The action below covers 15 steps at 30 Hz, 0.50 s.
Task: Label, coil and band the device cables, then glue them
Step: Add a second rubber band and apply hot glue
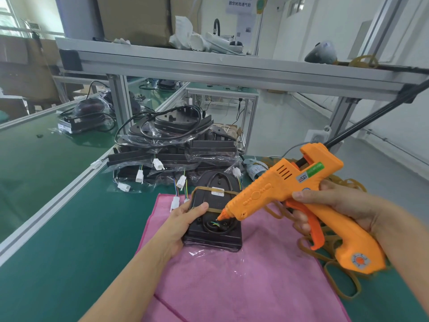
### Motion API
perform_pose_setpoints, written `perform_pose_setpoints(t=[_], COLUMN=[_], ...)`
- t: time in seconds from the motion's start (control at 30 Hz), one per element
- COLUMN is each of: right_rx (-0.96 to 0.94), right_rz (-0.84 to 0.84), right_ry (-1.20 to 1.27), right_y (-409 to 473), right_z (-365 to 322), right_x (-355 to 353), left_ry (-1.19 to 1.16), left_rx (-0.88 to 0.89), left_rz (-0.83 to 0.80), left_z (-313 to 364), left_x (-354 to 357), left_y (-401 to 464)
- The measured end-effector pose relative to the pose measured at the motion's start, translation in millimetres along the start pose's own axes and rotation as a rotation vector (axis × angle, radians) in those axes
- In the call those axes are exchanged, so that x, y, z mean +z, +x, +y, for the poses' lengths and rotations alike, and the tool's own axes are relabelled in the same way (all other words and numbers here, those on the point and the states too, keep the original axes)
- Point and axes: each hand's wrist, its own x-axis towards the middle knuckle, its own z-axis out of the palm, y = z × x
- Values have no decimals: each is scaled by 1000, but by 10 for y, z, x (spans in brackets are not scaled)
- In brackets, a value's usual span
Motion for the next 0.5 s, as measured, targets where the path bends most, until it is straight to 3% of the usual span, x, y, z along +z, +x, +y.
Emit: perform_pose_setpoints(t=[0.5], right_rx=[21], right_rz=[21], right_ry=[44], right_y=[46], right_z=[-59], right_x=[79], left_ry=[13], left_rx=[2], left_rz=[5], left_z=[-3], left_x=[-15], left_y=[13])
